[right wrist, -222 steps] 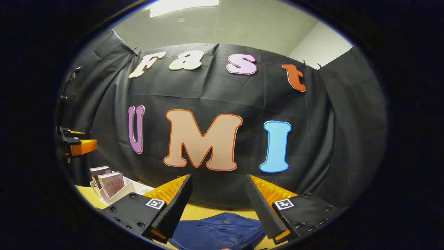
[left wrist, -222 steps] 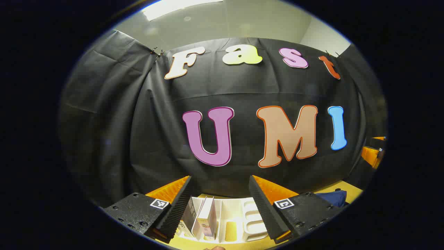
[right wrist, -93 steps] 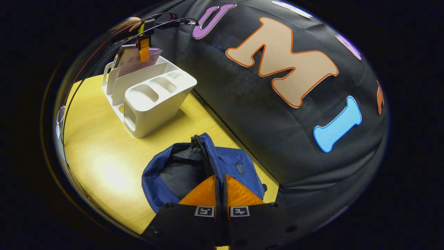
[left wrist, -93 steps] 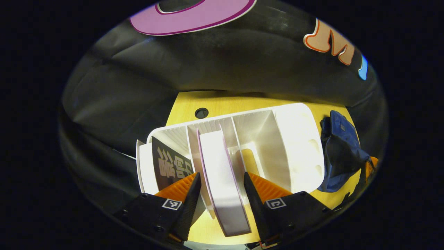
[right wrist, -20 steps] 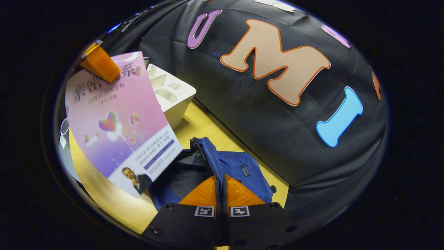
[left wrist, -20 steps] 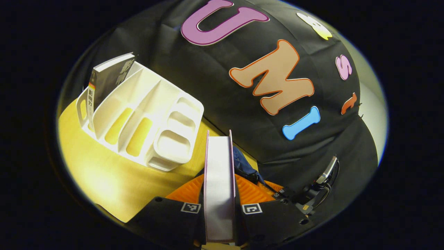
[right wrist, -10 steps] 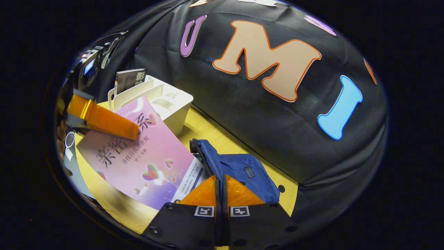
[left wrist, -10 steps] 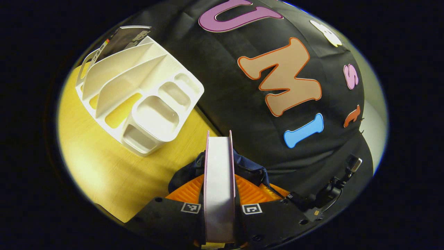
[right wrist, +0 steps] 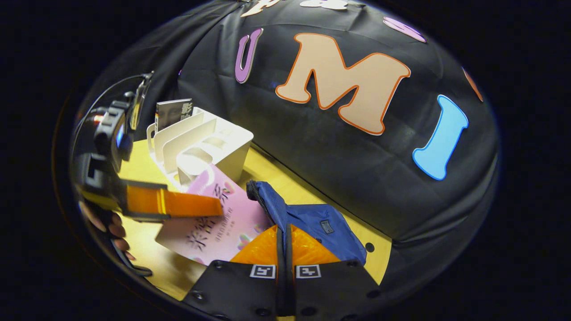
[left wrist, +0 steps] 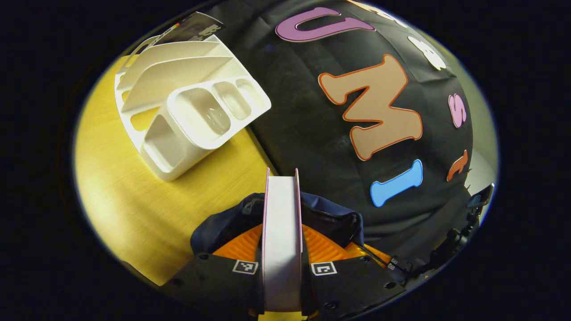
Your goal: Open the schoolbag, grab two books from the bookshelf and put them into the schoolbag.
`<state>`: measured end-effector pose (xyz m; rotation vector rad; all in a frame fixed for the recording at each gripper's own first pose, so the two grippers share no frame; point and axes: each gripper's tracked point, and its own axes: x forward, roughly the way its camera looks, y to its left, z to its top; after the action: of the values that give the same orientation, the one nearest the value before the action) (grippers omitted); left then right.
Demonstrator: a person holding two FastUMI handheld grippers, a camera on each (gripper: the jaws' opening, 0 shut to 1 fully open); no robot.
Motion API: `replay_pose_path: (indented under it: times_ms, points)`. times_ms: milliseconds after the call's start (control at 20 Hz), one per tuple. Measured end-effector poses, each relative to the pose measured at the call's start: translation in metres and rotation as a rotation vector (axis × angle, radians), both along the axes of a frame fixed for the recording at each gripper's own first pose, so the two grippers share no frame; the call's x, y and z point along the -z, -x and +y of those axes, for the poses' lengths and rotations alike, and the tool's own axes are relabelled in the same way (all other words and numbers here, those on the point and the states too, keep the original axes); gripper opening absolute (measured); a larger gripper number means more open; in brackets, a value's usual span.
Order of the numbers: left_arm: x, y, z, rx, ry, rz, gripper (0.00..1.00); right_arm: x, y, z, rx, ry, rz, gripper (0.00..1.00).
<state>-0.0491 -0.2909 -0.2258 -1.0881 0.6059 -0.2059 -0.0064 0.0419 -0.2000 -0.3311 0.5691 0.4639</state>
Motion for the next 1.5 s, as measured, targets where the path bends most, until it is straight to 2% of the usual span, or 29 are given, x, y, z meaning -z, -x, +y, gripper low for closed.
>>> replay_pose_path:
  times_ms: [200,250,650,850,950,1050,1100,1250,1300,1350,1500]
  points:
    - [0.017,-0.011,-0.027,-0.019,0.027,0.011,0.27,0.003,0.002,0.003,-0.019,-0.007,0.004,0.02]
    - [0.023,-0.014,-0.036,-0.014,0.033,0.016,0.29,0.003,0.002,0.004,-0.025,-0.007,0.003,0.03]
    - [0.046,-0.031,-0.076,0.013,0.073,0.013,0.29,0.001,0.008,0.005,-0.038,-0.003,-0.008,0.03]
    - [0.055,-0.036,-0.092,0.02,0.102,0.031,0.31,-0.001,0.008,0.003,-0.029,-0.011,-0.005,0.03]
    - [0.062,-0.035,-0.105,0.056,0.1,0.042,0.33,-0.001,0.009,0.002,-0.029,-0.008,-0.008,0.02]
    - [0.066,-0.023,-0.118,0.132,0.064,0.051,0.37,-0.001,0.01,-0.001,-0.022,-0.009,-0.004,0.03]
    - [0.066,-0.019,-0.12,0.168,0.029,0.04,0.29,-0.003,0.01,-0.002,-0.016,-0.013,-0.002,0.03]
    - [0.068,-0.012,-0.109,0.194,-0.105,0.004,0.74,-0.005,0.007,-0.006,0.011,-0.029,-0.001,0.03]
    - [0.065,-0.01,-0.1,0.197,-0.132,-0.002,0.81,-0.006,0.006,-0.008,0.02,-0.038,0.003,0.02]
    - [0.059,-0.007,-0.09,0.193,-0.153,-0.013,0.95,-0.006,0.005,-0.009,0.031,-0.045,0.005,0.02]
    - [0.018,-0.01,-0.06,0.151,-0.202,-0.124,0.95,-0.01,0.0,-0.016,0.067,-0.058,0.002,0.02]
